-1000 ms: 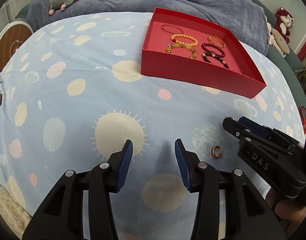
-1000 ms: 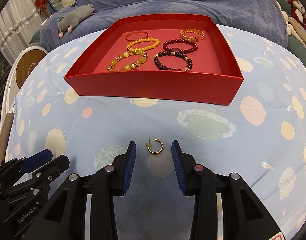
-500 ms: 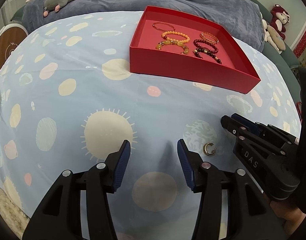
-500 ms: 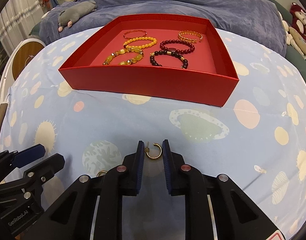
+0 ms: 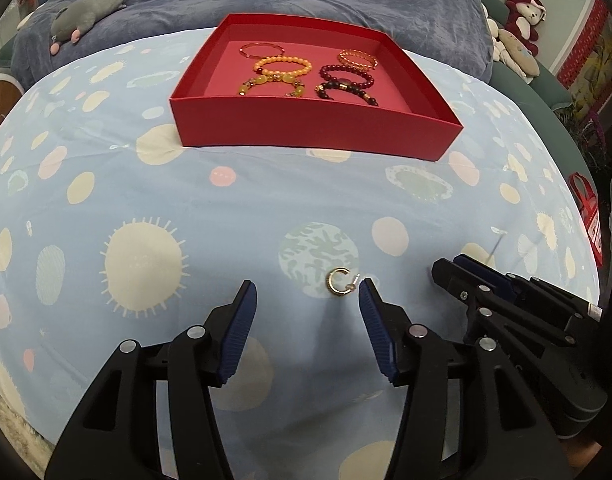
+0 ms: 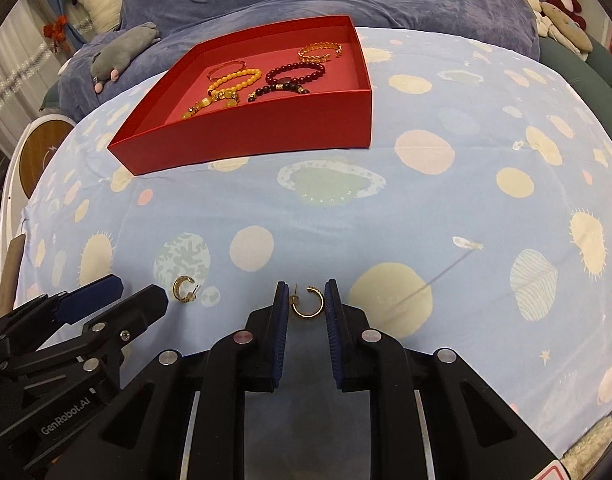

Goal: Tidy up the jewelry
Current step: 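Grasp the other gold hoop earring with the left tool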

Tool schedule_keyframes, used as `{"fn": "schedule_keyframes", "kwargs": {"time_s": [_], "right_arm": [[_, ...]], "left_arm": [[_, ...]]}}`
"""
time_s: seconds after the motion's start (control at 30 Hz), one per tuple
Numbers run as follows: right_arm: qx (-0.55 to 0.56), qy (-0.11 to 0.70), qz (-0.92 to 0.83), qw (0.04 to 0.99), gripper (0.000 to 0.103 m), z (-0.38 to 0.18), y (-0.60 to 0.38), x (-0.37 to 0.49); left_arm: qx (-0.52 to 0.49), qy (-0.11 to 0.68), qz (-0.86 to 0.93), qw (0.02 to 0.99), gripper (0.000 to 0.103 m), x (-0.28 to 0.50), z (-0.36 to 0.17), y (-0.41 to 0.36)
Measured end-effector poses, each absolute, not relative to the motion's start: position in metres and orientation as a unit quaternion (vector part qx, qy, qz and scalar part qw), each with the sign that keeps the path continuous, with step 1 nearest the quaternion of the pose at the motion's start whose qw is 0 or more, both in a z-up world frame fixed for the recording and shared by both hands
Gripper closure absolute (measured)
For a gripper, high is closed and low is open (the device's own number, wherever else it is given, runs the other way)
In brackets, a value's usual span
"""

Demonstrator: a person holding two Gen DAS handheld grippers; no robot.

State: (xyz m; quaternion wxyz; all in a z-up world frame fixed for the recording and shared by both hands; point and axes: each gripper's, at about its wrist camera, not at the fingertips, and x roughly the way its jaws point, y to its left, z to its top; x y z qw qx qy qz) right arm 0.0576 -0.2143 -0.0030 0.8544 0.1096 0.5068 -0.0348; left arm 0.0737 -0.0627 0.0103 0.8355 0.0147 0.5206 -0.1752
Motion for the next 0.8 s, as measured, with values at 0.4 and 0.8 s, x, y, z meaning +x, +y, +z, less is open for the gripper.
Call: {"fn": "schedule_keyframes", "kwargs": {"time_s": [0.4, 0.8], "right_arm": [[0.133, 0.507, -0.042, 0.851, 0.086, -0.007, -0.224, 0.047], [0.134, 0.507, -0.043, 0.850, 0.086, -0.007, -0.225, 0.047]], "left_arm": [[0.033, 0.524, -0.180, 0.832, 0.062, 0.076, -0.003, -0.084], [0.024, 0.525, -0.187, 0.830, 0.087, 0.079, -0.004, -0.079]]}}
